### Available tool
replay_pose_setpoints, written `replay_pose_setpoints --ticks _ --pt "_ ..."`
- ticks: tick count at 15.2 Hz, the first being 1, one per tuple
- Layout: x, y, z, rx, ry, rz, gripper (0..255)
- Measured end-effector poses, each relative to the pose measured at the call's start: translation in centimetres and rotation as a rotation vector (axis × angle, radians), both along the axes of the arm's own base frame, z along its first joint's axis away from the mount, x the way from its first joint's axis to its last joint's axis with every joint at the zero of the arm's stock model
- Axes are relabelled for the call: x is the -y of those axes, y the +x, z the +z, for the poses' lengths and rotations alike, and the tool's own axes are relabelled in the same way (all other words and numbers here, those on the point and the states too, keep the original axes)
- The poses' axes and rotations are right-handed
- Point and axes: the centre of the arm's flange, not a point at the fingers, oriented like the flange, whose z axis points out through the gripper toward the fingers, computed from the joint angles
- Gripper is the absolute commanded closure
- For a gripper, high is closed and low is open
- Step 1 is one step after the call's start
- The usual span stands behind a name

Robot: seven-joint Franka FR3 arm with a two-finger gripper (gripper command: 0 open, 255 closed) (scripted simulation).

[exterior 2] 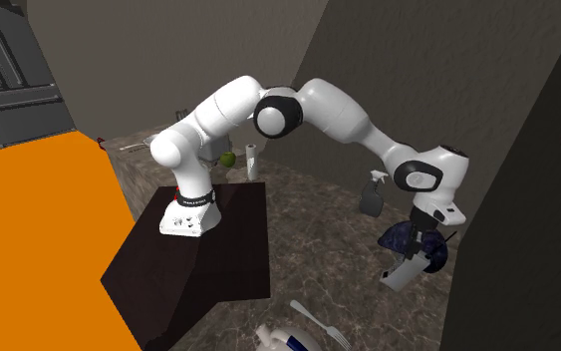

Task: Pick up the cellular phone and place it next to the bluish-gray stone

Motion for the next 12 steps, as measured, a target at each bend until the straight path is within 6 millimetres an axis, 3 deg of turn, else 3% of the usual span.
replay_pose_setpoints --ticks 7,8,12 --pt "-0.01 0.02 -0.78 0.0 0.0 0.0 255" --pt "-0.01 0.02 -0.78 0.0 0.0 0.0 0" --pt "0.0 0.04 -0.75 0.001 0.0 0.0 0"
